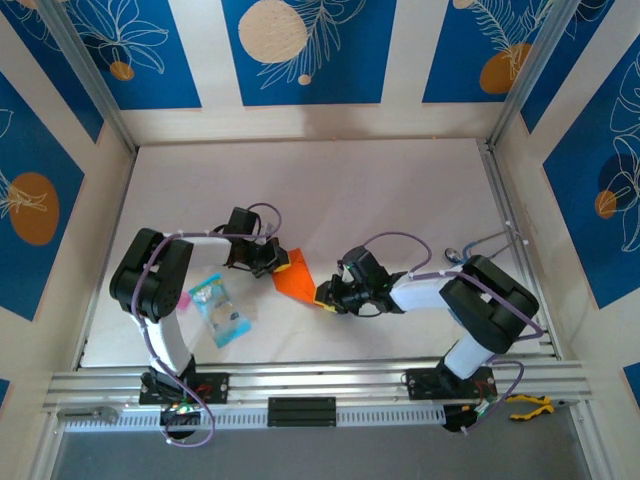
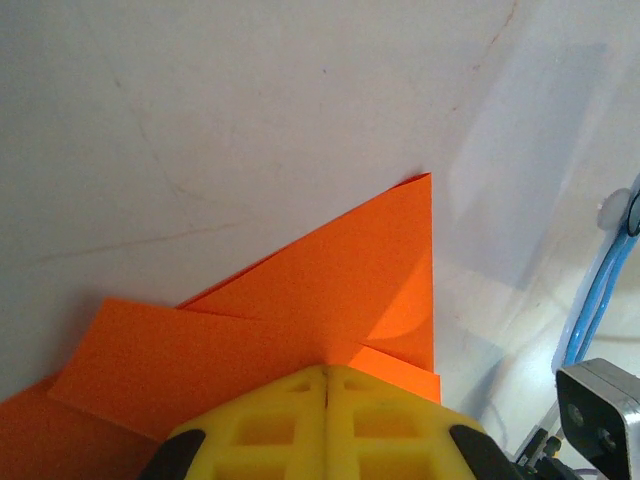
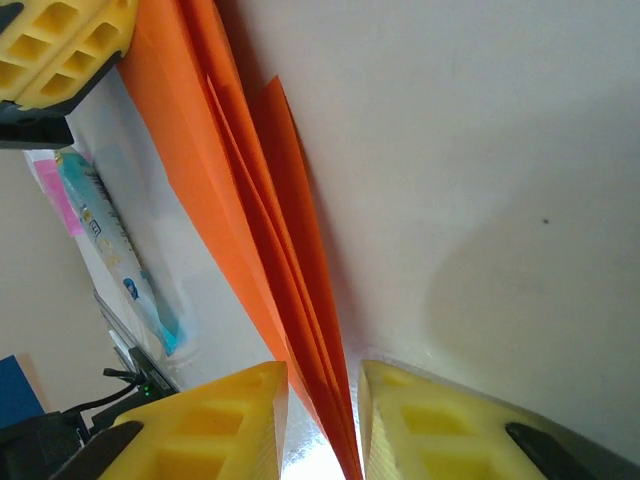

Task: Fold a paper plane with a square sheet of paper (pick it up from the middle)
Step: Turn over the paper at the center of the table.

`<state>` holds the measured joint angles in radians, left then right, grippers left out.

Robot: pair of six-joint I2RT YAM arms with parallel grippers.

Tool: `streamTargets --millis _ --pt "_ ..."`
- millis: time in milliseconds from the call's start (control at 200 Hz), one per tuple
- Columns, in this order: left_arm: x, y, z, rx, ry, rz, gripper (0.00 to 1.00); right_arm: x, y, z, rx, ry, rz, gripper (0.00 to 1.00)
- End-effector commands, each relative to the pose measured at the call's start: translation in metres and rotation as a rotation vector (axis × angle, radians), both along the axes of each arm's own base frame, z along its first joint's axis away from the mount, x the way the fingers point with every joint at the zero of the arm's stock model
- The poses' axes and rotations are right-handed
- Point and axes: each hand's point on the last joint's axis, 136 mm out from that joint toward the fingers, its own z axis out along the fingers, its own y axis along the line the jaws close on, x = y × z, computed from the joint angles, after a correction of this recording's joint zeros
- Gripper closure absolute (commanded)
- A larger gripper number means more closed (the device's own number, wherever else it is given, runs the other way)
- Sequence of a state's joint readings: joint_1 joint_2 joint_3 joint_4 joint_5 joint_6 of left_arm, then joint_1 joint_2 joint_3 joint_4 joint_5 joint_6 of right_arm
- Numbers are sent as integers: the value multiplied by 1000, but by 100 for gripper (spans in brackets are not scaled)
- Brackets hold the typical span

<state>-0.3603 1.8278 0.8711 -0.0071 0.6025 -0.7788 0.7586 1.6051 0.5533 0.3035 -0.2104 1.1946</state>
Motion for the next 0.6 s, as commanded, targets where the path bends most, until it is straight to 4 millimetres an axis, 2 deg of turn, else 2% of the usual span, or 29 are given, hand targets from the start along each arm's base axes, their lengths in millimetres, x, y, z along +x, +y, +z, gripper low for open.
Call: streamTargets --millis 0,200,305,595 --pt "-4 12 -8 35 30 30 94 1 4 2 20 -18 29 75" --pt "-2 11 -6 34 25 26 94 4 4 6 42 -53 35 76" --pt "-1 10 -4 24 22 26 94 5 3 7 43 -66 43 79" --pt "3 5 13 -14 -7 19 89 0 5 7 73 -69 82 86"
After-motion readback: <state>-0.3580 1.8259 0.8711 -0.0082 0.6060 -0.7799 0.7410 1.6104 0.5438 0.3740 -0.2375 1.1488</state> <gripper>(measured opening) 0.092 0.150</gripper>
